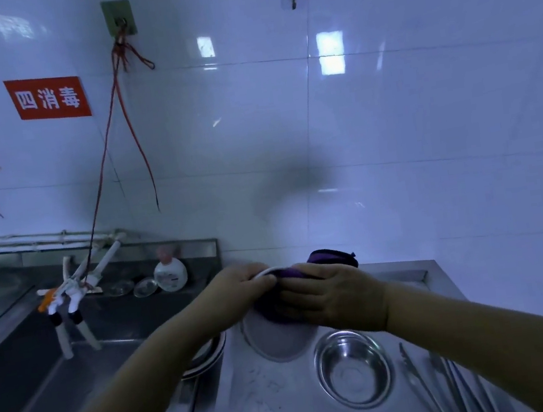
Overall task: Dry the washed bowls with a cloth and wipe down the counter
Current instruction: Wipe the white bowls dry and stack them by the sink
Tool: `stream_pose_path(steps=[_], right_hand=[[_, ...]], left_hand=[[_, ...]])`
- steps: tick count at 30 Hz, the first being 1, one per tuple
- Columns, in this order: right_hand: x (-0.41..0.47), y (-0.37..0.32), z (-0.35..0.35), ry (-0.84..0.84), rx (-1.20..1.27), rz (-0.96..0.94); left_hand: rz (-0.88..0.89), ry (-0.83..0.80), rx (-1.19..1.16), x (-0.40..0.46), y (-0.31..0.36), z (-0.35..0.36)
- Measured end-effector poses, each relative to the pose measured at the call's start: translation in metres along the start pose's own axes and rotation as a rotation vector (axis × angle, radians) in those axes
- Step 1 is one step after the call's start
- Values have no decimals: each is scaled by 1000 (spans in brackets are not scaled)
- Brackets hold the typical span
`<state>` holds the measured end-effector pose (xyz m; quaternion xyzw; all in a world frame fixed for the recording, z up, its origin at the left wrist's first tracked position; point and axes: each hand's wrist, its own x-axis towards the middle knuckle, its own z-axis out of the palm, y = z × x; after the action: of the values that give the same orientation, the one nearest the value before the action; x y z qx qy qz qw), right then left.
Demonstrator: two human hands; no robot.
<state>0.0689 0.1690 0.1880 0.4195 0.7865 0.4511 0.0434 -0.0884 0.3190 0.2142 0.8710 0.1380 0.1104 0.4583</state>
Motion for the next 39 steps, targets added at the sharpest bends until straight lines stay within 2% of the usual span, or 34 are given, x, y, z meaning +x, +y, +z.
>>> stream_pose_path(steps=[2,4,9,14,17,19,21,26,29,31,34,39], right_hand=[[4,-10,1,8,-23,88],[7,-24,5,22,-8,212],[13,-60,12,82,101,543],[49,-98,8,179,274,966],[67,-104,4,279,342,1086],[69,-105,6,314,346,1087],[61,-106,12,312,336,998],[18,-79,25,248,263,520],[1,-49,24,196,227,246],[-1,-36,23,185,208,157],[7,-34,22,222,158,252],[40,-74,22,259,177,706]], left_hand=[[-4,-1,23,-2,-2,-1],[13,73,37,-4,-4,1],[27,307,-130,-8,-9,14],[0,475,-215,-5,-17,29],[1,536,-349,-6,-15,33],[26,542,-362,-6,-13,32],[39,502,-347,-7,-14,30],[46,361,-259,-10,-12,21],[55,164,-126,-5,-7,9],[39,63,-97,-1,-3,0],[33,130,-112,2,0,-2],[-36,418,-336,6,-5,15]])
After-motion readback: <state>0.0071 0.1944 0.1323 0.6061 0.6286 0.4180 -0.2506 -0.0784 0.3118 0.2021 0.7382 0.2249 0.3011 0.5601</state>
